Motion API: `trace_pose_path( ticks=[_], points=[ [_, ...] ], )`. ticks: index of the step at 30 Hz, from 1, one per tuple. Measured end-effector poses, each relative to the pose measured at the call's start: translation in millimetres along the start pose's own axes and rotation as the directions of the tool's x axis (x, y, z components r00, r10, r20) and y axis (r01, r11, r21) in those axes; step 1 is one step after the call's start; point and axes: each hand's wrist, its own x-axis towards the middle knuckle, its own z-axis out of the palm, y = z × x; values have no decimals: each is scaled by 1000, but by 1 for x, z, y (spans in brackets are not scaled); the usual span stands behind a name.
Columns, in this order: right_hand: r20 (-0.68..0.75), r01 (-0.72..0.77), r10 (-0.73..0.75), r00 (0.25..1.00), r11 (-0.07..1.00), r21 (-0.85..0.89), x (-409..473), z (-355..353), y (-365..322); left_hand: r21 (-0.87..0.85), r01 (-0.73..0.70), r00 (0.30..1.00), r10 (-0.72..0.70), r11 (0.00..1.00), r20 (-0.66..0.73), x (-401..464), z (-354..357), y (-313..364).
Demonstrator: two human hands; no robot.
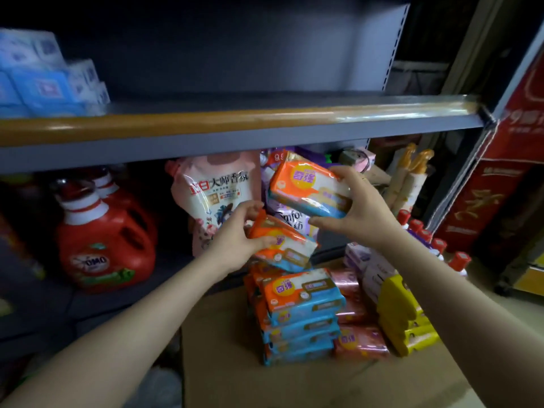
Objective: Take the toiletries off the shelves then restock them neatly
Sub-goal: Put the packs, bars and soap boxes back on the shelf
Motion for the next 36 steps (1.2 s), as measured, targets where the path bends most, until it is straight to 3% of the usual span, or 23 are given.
trace_pose_path(
  ticks=[4, 7, 11, 15, 20, 23, 26, 28, 33, 36],
  points=[
    [-20, -24, 26, 999, 996, 85, 12, -10, -10, -29, -158, 986, 159, 987, 44, -23, -35, 33],
    [74, -49, 37, 997, 985, 167, 17, -9, -19, -183, -223, 974, 227, 958, 4, -36, -55, 55],
    [160, 78, -91, 983, 993, 84, 24, 0, -29, -366, -200, 976, 216, 909, 3, -35, -66, 62],
    [208, 193, -195, 959, 981, 30, 35, -4, -42, -411, -156, 983, 184, 898, 29, -34, -63, 55],
    [288, 298, -288, 913, 954, 9, 49, -18, -58, -584, -120, 990, 143, 803, -6, -29, -65, 59],
    [328, 308, -324, 887, 946, 103, 52, -24, -67, -521, -207, 975, 220, 828, -37, -25, -76, 70],
    [433, 59, -269, 860, 897, 438, 50, -26, -79, -421, -346, 936, 342, 838, -88, -22, -91, 85],
    [406, 0, -271, 873, 832, 554, 56, -21, -87, -316, -417, 909, 392, 852, -144, -21, -103, 98],
    [152, 205, -261, 953, 928, 311, 91, -6, -132, 101, -519, 831, 529, 849, -175, -9, -134, 132],
    [119, 248, -298, 947, 915, 319, 115, -10, -150, 339, -479, 807, 558, 810, -193, 6, -159, 145]
  ],
)
